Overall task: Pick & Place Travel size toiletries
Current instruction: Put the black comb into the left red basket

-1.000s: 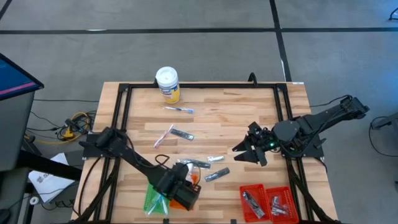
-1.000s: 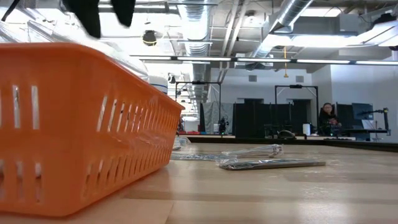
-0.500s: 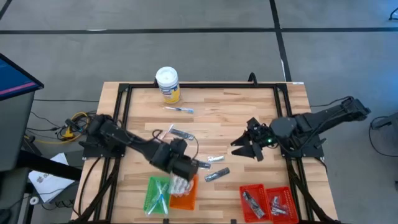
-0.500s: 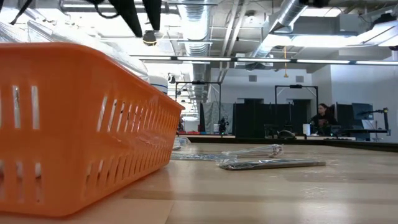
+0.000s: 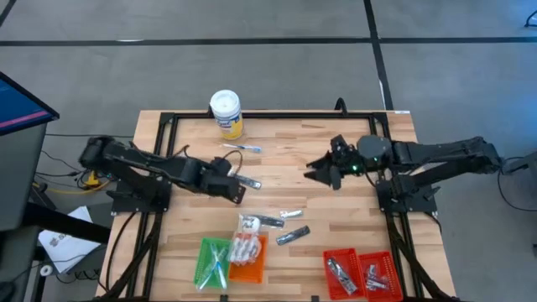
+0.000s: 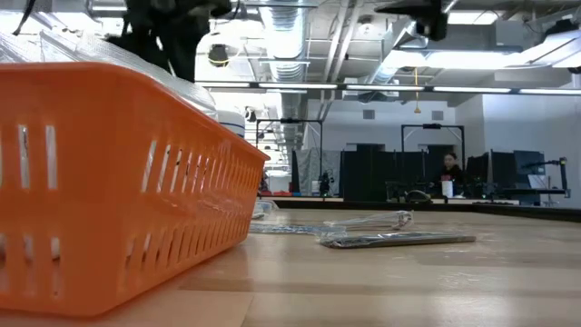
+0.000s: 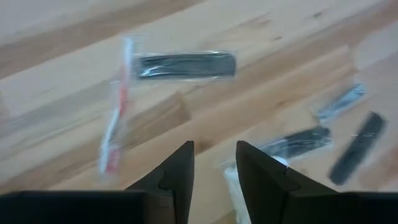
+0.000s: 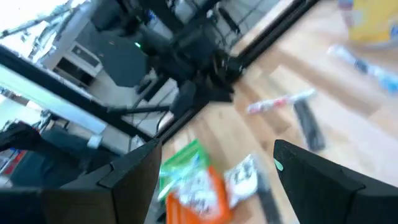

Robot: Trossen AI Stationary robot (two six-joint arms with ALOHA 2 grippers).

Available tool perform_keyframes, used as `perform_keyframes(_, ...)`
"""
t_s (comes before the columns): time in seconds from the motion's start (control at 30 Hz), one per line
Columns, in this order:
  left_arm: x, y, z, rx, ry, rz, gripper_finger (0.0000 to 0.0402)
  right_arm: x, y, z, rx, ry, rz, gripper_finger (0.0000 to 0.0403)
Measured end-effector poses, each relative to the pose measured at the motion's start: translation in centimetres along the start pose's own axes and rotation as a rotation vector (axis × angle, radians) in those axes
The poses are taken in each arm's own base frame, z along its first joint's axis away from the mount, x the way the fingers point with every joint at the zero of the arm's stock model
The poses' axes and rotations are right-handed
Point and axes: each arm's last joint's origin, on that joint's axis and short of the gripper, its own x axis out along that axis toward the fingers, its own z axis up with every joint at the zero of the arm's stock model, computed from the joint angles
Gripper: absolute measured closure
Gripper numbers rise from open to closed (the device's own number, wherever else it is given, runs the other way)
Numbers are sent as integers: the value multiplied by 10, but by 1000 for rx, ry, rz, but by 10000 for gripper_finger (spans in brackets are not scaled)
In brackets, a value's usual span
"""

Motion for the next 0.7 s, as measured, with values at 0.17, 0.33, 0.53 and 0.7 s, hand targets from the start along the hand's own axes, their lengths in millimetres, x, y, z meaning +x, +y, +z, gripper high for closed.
perform_keyframes(0.17, 35, 31, 3, -19, 51, -166, 306, 16, -10, 15, 5, -39, 45, 101)
perform_keyframes(0.33, 62, 58, 9, 27, 57, -122, 335, 41, -13, 15, 19, -30, 107, 101)
perform_keyframes(0.53, 73, 68, 33, 75, -4, -178, 395, 68, -18, 11, 73, -35, 128, 101)
perform_keyframes(0.7, 85, 75, 57, 63, -46, -208, 401, 90, -44, 1, 178, 67, 0, 101)
